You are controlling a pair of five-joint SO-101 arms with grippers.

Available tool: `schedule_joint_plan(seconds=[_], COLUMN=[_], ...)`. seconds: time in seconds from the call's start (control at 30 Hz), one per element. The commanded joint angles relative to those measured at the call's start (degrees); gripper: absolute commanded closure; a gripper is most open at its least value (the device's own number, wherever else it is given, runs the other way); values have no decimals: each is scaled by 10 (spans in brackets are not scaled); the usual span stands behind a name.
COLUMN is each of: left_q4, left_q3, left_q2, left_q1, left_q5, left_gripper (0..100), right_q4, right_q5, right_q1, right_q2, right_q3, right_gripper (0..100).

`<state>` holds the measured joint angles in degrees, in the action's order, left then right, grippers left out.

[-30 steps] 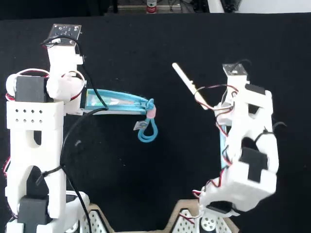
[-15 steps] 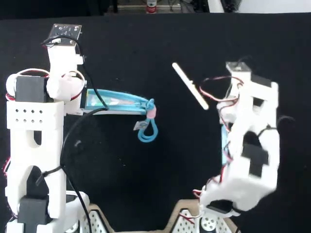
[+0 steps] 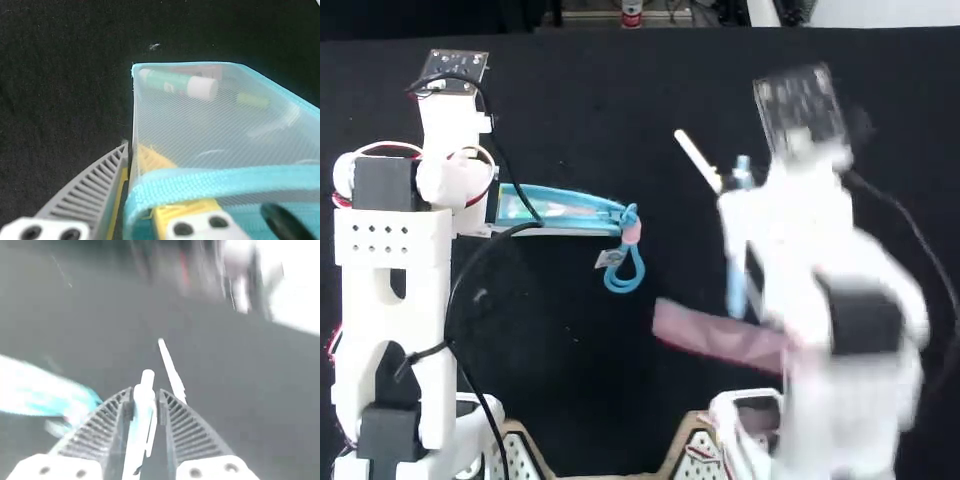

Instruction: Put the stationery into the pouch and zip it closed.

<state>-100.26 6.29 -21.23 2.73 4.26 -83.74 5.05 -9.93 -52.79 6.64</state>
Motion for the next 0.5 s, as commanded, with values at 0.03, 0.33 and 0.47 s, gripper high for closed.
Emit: schedule_joint_plan(seconds=[0.03,0.33,0.47], left_q4=[-4,-4,-4], left_q3=[5,5,5], left_q2=[-5,-2,-2], left_q1=[-6,-6,-6], left_q5=[3,3,3], left_gripper=[971,971,971], right_q4=[103,345,411], right_q5=[-69,-83,-81], right_q1=[-162,-284,-297], right_q2=[-101,-117,-118], right_q3=[-17,38,95], right_gripper=[987,987,987])
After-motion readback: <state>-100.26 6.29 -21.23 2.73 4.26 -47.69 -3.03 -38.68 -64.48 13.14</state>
